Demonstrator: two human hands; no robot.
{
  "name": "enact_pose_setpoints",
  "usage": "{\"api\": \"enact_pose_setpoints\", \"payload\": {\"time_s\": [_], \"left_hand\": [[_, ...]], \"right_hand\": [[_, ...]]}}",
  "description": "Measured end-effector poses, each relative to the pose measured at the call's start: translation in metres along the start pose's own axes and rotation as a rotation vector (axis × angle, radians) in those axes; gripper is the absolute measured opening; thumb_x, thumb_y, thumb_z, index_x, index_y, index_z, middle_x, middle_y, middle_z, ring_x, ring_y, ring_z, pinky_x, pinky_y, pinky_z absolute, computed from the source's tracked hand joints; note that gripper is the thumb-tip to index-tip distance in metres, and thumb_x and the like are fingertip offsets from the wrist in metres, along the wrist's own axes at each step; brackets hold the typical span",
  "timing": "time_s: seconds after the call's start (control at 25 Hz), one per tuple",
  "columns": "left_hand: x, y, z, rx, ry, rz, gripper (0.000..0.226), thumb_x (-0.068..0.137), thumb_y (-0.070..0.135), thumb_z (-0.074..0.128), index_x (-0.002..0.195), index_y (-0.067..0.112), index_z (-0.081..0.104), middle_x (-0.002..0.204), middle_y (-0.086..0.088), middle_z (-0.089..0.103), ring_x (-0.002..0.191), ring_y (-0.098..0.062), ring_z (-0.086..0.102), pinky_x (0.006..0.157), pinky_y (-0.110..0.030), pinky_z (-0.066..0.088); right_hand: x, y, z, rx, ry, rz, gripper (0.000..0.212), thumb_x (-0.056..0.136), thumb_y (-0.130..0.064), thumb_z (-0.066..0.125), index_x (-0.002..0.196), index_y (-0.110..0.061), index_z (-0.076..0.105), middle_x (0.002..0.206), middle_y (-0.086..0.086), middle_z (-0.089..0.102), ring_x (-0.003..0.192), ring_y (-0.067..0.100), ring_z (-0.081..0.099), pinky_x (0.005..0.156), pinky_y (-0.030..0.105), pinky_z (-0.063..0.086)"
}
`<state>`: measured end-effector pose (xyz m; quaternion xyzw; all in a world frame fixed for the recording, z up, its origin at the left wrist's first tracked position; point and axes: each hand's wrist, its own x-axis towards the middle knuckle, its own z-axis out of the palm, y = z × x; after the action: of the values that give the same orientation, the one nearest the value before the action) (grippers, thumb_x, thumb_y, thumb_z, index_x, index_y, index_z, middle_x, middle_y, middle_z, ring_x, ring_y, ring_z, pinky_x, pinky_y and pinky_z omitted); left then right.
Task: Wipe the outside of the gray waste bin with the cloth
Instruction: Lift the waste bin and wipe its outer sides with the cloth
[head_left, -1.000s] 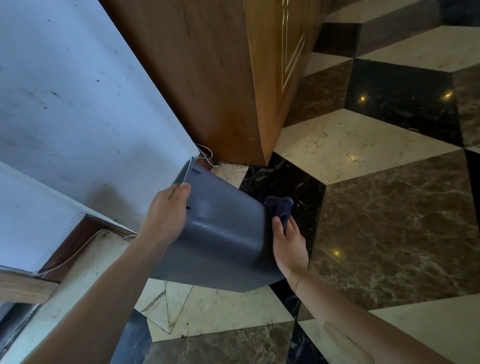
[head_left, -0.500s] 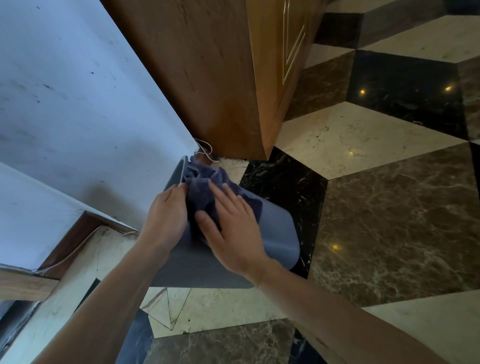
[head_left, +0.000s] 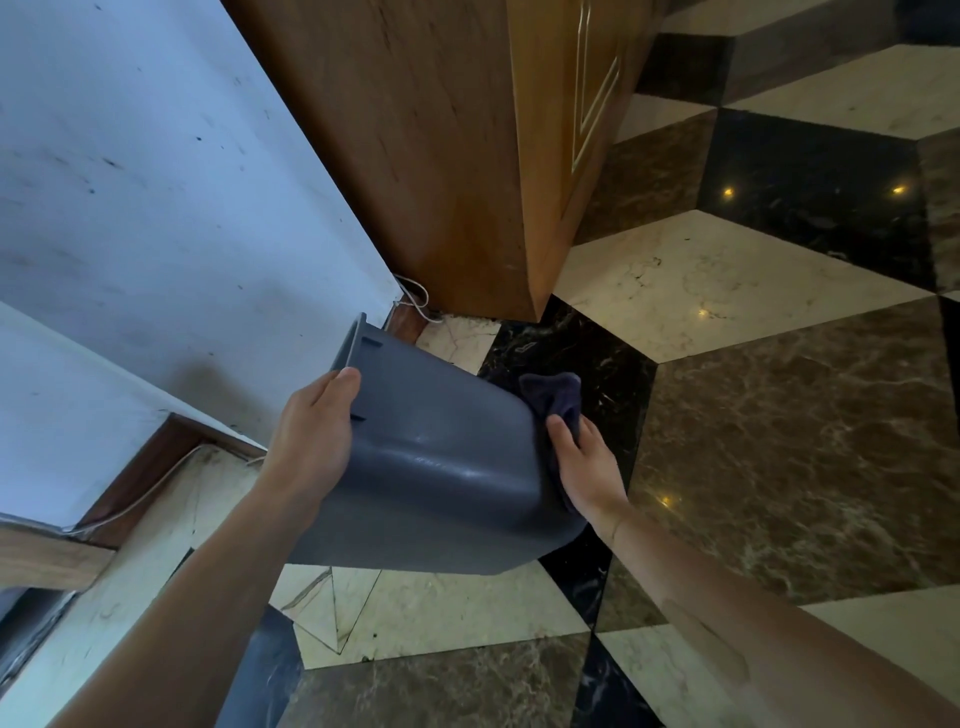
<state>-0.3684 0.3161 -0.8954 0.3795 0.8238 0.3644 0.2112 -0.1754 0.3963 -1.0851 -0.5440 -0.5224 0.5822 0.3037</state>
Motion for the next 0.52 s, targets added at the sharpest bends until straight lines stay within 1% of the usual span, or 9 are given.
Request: {"api": "enact_pose_setpoints", "payload": {"time_s": [0.08, 0.12, 0.2, 0.28, 0.36, 0.44, 0.48, 0.52], "left_hand": [[-0.001, 0.000, 0.000, 0.029, -0.006, 0.039, 0.043, 0.095, 0.037, 0.041, 0.086, -0.004, 0.052, 0.080, -0.010, 0.052, 0.073, -0.021, 0.049, 0.066, -0.037, 0.034], [-0.001, -0.001, -0.001, 0.043, -0.006, 0.078, 0.042, 0.097, 0.033, 0.040, 0.088, -0.007, 0.052, 0.079, -0.011, 0.052, 0.073, -0.021, 0.048, 0.066, -0.036, 0.034], [-0.005, -0.002, -0.002, 0.104, 0.002, 0.156, 0.036, 0.099, 0.027, 0.039, 0.088, -0.006, 0.050, 0.076, -0.012, 0.050, 0.069, -0.020, 0.045, 0.062, -0.036, 0.033], [-0.006, -0.002, -0.006, 0.160, -0.014, 0.178, 0.033, 0.100, 0.026, 0.038, 0.089, -0.003, 0.050, 0.077, -0.013, 0.051, 0.069, -0.021, 0.046, 0.060, -0.036, 0.034], [-0.002, 0.000, -0.011, 0.169, -0.040, 0.093, 0.029, 0.097, 0.026, 0.038, 0.082, 0.003, 0.047, 0.076, -0.013, 0.050, 0.070, -0.025, 0.046, 0.061, -0.037, 0.034], [0.006, 0.008, -0.018, 0.153, -0.017, -0.071, 0.028, 0.088, 0.031, 0.040, 0.071, 0.010, 0.048, 0.070, -0.011, 0.050, 0.068, -0.027, 0.047, 0.061, -0.038, 0.034], [0.011, 0.012, -0.021, 0.166, -0.009, -0.137, 0.034, 0.084, 0.039, 0.039, 0.069, 0.010, 0.051, 0.069, -0.010, 0.053, 0.068, -0.029, 0.050, 0.062, -0.038, 0.035], [0.018, 0.015, -0.023, 0.211, -0.014, -0.177, 0.046, 0.080, 0.049, 0.037, 0.074, 0.009, 0.058, 0.073, -0.012, 0.059, 0.072, -0.031, 0.055, 0.064, -0.039, 0.039]], "right_hand": [[-0.010, 0.007, 0.001, 0.070, 0.035, 0.031, 0.044, 0.098, -0.053, 0.039, 0.135, -0.034, 0.056, 0.137, -0.003, 0.056, 0.127, 0.020, 0.050, 0.105, 0.037, 0.035], [-0.017, 0.010, 0.001, 0.068, 0.053, 0.051, 0.043, 0.099, -0.053, 0.038, 0.133, -0.035, 0.057, 0.134, -0.002, 0.058, 0.125, 0.020, 0.051, 0.104, 0.038, 0.036], [-0.029, 0.019, 0.001, 0.017, 0.081, 0.092, 0.043, 0.099, -0.054, 0.034, 0.132, -0.035, 0.055, 0.125, 0.001, 0.061, 0.118, 0.024, 0.055, 0.100, 0.042, 0.041], [-0.038, 0.028, -0.003, -0.068, 0.087, 0.100, 0.040, 0.101, -0.053, 0.033, 0.127, -0.032, 0.054, 0.112, 0.001, 0.066, 0.107, 0.028, 0.061, 0.087, 0.040, 0.046], [-0.043, 0.031, -0.007, -0.170, 0.096, 0.059, 0.033, 0.102, -0.050, 0.033, 0.115, -0.029, 0.054, 0.097, 0.000, 0.067, 0.094, 0.029, 0.065, 0.075, 0.038, 0.047], [-0.045, 0.031, -0.010, -0.269, 0.112, 0.024, 0.030, 0.103, -0.049, 0.034, 0.103, -0.025, 0.052, 0.087, -0.001, 0.066, 0.081, 0.027, 0.066, 0.067, 0.038, 0.050], [-0.046, 0.031, -0.010, -0.303, 0.120, 0.009, 0.030, 0.103, -0.048, 0.034, 0.100, -0.024, 0.051, 0.084, -0.001, 0.066, 0.076, 0.025, 0.066, 0.065, 0.038, 0.051], [-0.048, 0.032, -0.010, -0.324, 0.130, -0.007, 0.030, 0.103, -0.047, 0.034, 0.097, -0.023, 0.051, 0.081, -0.001, 0.066, 0.072, 0.023, 0.065, 0.063, 0.038, 0.052]]}}
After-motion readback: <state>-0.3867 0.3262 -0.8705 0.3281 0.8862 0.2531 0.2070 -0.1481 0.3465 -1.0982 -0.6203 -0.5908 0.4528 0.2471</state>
